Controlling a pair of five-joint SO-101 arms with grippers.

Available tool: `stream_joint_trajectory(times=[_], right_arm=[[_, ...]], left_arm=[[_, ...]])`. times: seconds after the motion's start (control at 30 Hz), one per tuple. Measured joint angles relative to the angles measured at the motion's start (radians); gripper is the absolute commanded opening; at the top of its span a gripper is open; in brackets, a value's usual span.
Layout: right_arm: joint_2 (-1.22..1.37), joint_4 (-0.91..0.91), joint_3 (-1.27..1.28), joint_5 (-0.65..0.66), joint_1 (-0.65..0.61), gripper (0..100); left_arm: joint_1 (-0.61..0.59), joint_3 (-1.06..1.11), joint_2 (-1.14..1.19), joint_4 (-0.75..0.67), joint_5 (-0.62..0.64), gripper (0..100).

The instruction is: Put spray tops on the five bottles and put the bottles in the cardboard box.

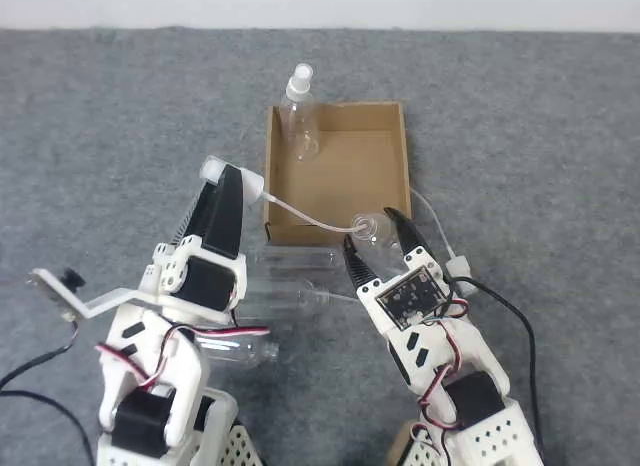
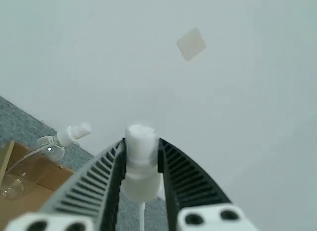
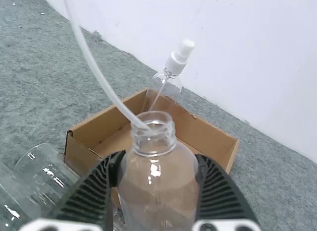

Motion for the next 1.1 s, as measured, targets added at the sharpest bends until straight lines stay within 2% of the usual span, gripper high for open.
stream_joint_trajectory(times=[0.53, 0.9, 1.1], right_arm=[[0.0, 0.0, 0.0, 0.0, -0.003, 5.2], [0.0, 0.0, 0.0, 0.002, 0.008, 5.2], [0.0, 0.0, 0.0, 0.002, 0.008, 5.1]], left_arm=[[0.189, 0.048, 0.0, 0.0, -0.005, 1], [0.367, 0.146, 0.0, 0.0, -0.123, 1], [0.377, 0.219, 0.0, -0.104, -0.133, 1]])
